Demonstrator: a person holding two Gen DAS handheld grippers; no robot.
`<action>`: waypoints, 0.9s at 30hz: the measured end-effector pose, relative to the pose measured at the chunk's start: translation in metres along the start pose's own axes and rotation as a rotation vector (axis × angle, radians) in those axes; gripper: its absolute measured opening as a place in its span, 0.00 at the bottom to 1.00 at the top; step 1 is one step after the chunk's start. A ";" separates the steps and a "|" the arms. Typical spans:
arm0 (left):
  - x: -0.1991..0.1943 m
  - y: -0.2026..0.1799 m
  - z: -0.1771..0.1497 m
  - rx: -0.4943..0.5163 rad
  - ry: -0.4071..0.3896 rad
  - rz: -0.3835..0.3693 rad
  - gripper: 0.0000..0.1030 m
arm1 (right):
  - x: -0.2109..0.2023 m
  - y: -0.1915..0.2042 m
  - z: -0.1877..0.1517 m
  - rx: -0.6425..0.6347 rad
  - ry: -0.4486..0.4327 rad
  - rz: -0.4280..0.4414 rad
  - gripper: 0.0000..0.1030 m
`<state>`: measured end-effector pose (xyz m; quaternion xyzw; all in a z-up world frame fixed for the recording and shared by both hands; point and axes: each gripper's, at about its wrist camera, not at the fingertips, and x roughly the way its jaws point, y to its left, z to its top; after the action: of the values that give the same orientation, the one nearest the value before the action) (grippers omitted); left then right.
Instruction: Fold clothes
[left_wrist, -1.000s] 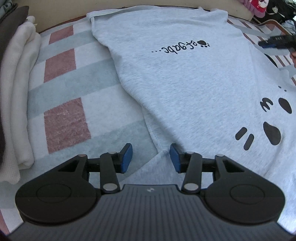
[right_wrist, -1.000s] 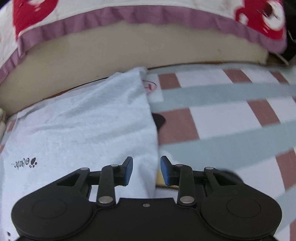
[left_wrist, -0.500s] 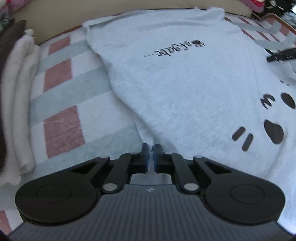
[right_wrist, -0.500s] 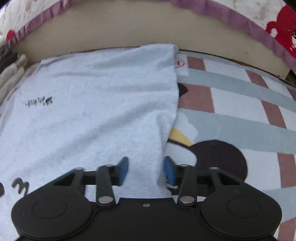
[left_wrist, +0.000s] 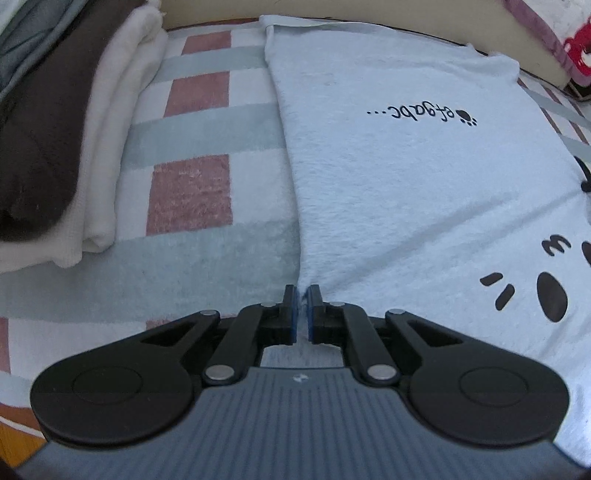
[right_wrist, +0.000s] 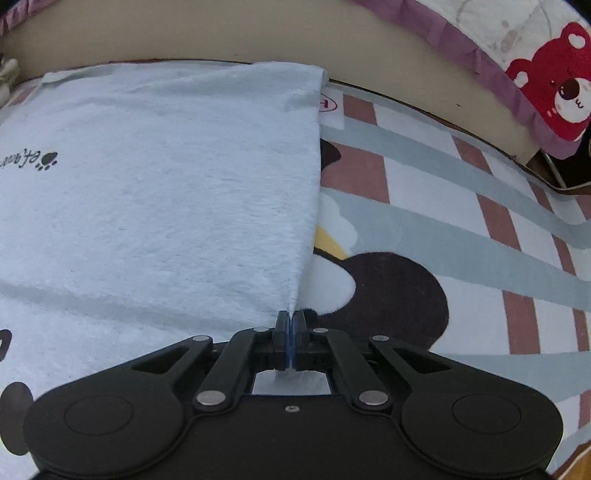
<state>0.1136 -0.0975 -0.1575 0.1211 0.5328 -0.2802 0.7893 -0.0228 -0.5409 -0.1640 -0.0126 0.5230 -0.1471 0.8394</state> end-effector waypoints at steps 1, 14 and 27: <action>-0.001 0.002 0.001 -0.016 0.009 0.003 0.05 | 0.000 0.003 0.001 -0.027 0.017 -0.031 0.00; 0.013 0.023 0.144 0.066 -0.165 0.034 0.46 | 0.003 -0.080 0.091 0.271 -0.292 0.191 0.33; 0.129 0.016 0.262 -0.002 -0.180 0.131 0.48 | 0.064 -0.083 0.159 0.283 -0.241 0.268 0.47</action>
<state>0.3612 -0.2531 -0.1713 0.1293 0.4509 -0.2374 0.8507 0.1241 -0.6578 -0.1335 0.1573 0.3901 -0.1036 0.9013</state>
